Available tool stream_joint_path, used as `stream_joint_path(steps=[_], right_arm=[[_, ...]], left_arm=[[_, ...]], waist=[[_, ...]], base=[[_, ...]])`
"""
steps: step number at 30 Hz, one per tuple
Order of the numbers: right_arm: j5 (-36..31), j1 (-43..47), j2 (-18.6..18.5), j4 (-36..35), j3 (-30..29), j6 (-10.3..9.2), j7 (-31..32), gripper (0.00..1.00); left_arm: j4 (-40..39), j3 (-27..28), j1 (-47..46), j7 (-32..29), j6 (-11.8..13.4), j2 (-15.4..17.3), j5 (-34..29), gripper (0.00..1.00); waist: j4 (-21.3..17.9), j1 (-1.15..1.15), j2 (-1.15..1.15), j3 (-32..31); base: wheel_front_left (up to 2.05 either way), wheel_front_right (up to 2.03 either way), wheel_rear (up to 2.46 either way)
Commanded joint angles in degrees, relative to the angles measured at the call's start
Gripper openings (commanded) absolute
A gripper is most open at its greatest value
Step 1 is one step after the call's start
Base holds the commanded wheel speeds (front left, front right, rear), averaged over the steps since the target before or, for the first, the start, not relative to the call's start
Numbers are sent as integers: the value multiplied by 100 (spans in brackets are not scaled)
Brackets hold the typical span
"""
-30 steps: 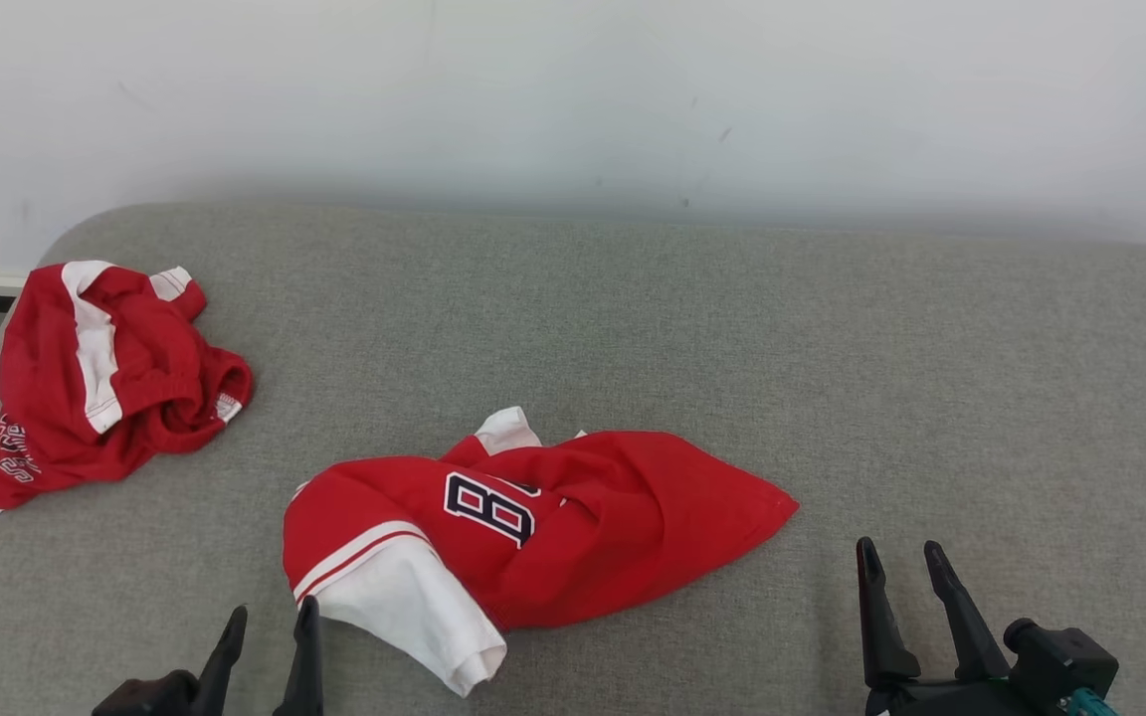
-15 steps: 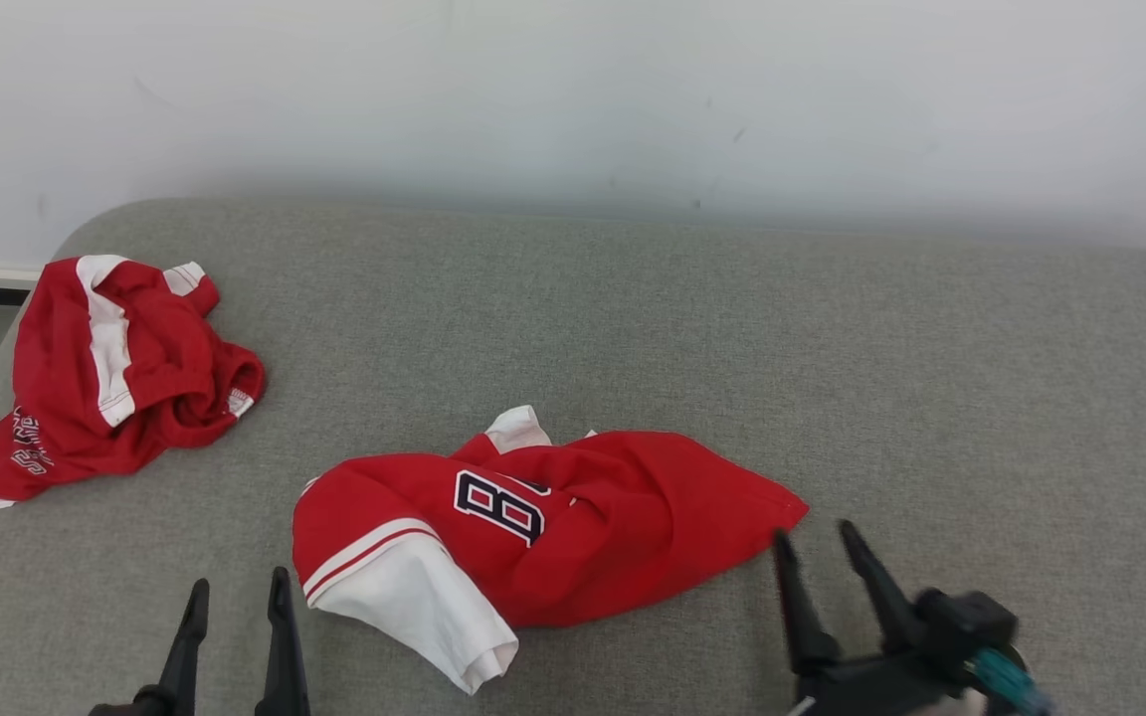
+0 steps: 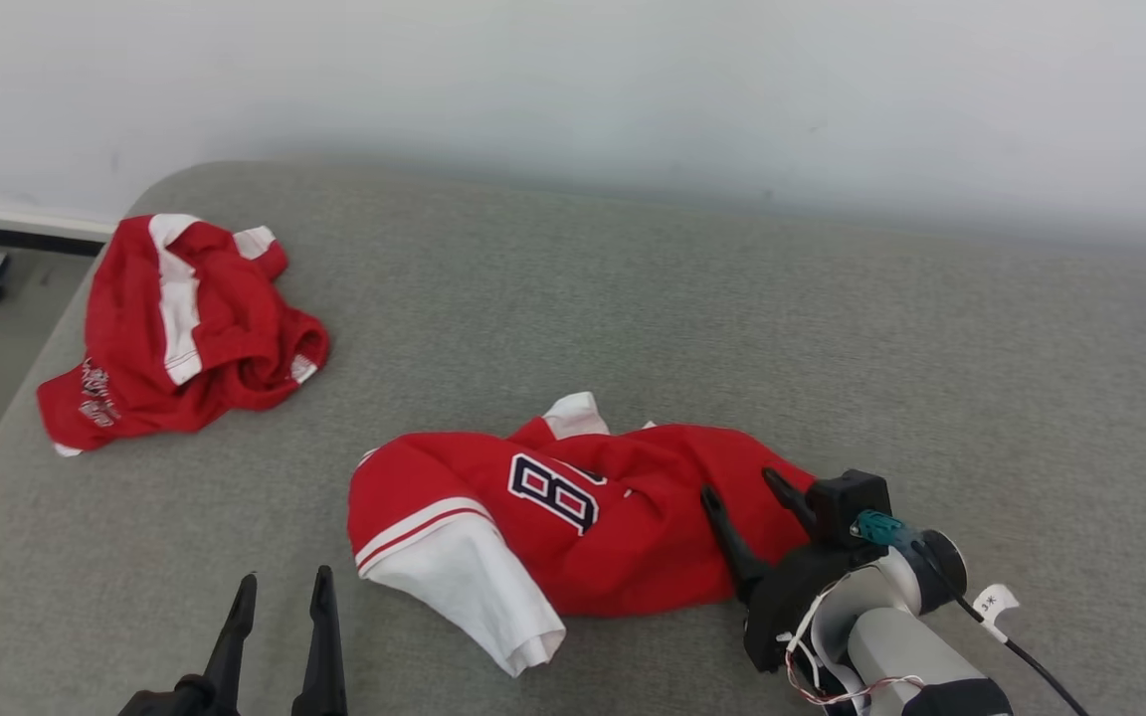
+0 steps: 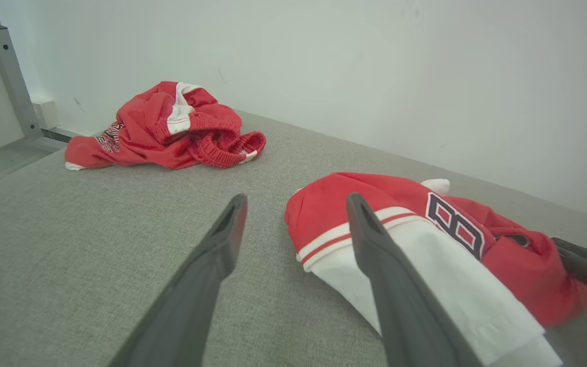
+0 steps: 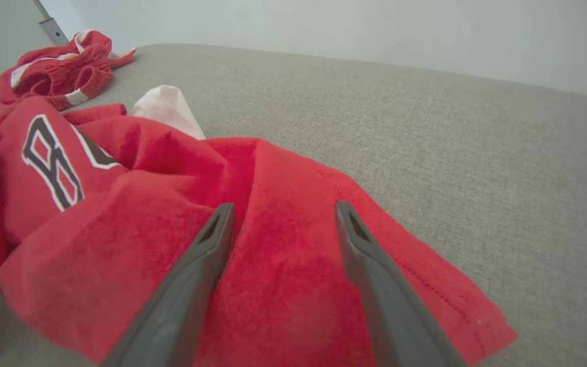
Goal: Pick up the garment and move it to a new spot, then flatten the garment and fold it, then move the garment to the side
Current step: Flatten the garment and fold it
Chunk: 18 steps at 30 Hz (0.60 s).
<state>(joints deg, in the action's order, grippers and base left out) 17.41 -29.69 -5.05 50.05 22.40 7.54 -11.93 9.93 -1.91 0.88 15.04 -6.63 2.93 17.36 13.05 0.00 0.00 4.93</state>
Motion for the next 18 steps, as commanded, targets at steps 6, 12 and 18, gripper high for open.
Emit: stream_joint_path(steps=[6, 12, 18], right_arm=[[229, -368, -99, 719, 141, -11, -156, 0], [401, -514, -380, 828, -149, -12, -330, 0], [448, -264, -925, 108, -866, -12, -330, 0]], left_arm=[[-23, -28, -48, 8, 10, -8, 160, 100], [-7, 2, -54, 8, 52, -9, 200, 100], [38, -5, -80, 8, 59, -7, 236, 100]], waist=[[180, 0, 0, 44], [-37, 0, 0, 52], [-313, 0, 0, 44]], base=[[0, 0, 0], [0, 0, 0], [0, 0, 0]])
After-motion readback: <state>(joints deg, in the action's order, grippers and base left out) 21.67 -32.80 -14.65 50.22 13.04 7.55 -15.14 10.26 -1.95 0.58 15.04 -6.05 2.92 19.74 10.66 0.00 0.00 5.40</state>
